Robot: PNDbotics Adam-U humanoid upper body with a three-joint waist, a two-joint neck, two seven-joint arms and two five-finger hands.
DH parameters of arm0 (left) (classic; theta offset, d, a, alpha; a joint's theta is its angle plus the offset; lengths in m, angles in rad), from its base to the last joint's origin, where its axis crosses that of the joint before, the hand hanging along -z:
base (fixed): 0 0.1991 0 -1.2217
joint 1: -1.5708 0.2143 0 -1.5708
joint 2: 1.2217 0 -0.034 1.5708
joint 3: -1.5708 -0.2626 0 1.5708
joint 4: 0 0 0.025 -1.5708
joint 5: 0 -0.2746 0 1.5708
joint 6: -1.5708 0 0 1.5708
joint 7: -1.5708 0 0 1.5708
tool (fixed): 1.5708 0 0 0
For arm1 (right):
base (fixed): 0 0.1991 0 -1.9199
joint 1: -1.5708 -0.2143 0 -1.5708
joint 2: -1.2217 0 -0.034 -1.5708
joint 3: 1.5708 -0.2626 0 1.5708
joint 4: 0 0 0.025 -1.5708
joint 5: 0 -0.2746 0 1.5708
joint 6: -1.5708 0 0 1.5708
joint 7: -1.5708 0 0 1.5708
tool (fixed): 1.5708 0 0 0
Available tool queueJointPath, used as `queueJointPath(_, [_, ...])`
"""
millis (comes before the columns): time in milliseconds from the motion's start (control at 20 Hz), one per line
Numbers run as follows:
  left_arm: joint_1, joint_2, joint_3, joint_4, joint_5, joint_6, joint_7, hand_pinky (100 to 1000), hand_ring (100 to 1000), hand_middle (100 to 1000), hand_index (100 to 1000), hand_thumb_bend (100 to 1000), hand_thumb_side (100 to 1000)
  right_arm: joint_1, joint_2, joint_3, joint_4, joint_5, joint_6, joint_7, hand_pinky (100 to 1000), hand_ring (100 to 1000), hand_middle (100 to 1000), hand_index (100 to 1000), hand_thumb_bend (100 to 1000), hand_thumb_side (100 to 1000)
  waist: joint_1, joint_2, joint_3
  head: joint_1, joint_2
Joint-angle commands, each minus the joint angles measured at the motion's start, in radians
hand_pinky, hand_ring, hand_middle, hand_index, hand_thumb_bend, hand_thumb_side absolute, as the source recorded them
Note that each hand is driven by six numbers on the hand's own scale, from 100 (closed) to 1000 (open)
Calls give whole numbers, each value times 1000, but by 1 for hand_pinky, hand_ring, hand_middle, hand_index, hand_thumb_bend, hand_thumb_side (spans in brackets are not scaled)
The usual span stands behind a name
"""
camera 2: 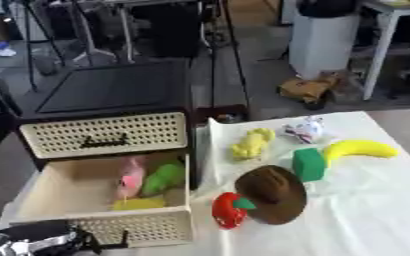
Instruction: Pick up objects from table and place into drawer.
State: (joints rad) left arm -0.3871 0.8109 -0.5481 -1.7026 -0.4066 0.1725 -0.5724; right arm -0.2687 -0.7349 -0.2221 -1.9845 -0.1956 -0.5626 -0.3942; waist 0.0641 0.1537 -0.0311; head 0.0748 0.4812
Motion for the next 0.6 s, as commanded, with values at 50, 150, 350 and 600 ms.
queueJointPath(50, [4, 34, 0, -12, -5, -7, -2, 109, 225, 183, 717, 100, 611, -8, -22, -10, -16, 6, 3, -1, 691, 768, 659, 792, 274, 1000, -6, -12, 1, 5, -1])
queueJointPath(150, [3, 35, 3, -22, -4, -13, 0, 119, 229, 182, 729, 100, 611, -8, -22, -9, -16, 6, 2, 0, 692, 768, 659, 791, 276, 1000, -6, -13, 1, 4, -2])
queueJointPath(350, [4, 44, 21, -73, -20, -59, 18, 204, 311, 292, 782, 100, 674, -6, -22, -10, -16, 6, 2, -1, 692, 768, 659, 792, 275, 1000, -7, -14, 1, 3, 1])
queueJointPath(600, [26, 81, 67, -170, -53, -138, -4, 476, 618, 627, 843, 100, 836, -4, -23, -11, -16, 8, 2, -3, 692, 768, 658, 792, 275, 1000, -6, -14, 2, -2, 4])
